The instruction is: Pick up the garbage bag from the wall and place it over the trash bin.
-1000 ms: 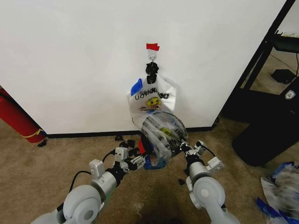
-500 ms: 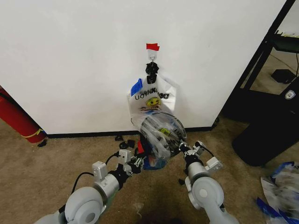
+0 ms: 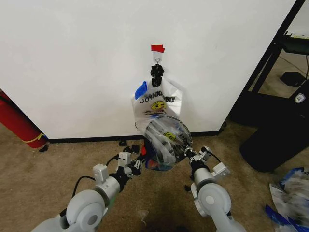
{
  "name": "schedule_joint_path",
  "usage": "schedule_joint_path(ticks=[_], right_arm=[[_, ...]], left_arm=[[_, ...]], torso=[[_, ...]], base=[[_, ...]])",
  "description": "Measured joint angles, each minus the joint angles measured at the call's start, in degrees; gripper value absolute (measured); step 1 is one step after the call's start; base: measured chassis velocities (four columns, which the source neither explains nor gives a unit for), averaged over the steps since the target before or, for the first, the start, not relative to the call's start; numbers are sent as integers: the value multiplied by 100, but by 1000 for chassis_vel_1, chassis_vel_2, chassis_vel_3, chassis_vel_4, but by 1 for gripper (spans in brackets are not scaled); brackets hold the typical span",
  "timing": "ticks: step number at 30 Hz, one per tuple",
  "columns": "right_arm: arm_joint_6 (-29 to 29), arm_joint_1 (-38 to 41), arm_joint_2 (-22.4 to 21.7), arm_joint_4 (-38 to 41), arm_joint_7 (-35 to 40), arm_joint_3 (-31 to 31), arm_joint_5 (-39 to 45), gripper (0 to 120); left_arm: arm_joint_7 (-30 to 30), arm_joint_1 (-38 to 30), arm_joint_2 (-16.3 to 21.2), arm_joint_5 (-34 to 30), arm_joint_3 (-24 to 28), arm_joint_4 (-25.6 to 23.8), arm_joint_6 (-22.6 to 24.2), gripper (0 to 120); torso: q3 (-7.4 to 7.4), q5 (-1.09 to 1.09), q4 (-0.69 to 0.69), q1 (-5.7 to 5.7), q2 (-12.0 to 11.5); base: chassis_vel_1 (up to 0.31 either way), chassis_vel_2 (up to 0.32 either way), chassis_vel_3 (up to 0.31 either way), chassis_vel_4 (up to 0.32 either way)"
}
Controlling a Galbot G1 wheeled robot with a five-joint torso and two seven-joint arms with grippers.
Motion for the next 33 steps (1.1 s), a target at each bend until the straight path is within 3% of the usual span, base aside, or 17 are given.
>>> schedule_joint_path(ticks=[4, 8, 16, 23, 33], right_arm=[[0, 25, 2, -2, 26, 11, 99, 1], [-45, 18, 26, 140, 61, 2, 266, 1], [-183, -113, 10, 287, 72, -4, 449, 1], [-295, -159, -45, 339, 34, -50, 552, 1], [-278, -129, -61, 274, 29, -38, 544, 1]], left_arm=[[-7, 87, 26, 30, -43, 153, -19, 0], [-61, 3, -189, 249, 178, 647, -65, 0], [-142, -187, -474, 300, 282, 1110, -241, 0], [-253, -273, -643, 356, 322, 1269, -379, 0], [-244, -127, -507, 567, 260, 1065, -226, 5]], torso=[[0, 0, 0, 0, 0], [0, -1, 0, 0, 0], [0, 0, 0, 0, 0], [0, -1, 0, 0, 0], [0, -1, 0, 0, 0]], base=[[0, 0, 0, 0], [0, 0, 0, 0], [0, 0, 0, 0], [0, 0, 0, 0], [0, 0, 0, 0]])
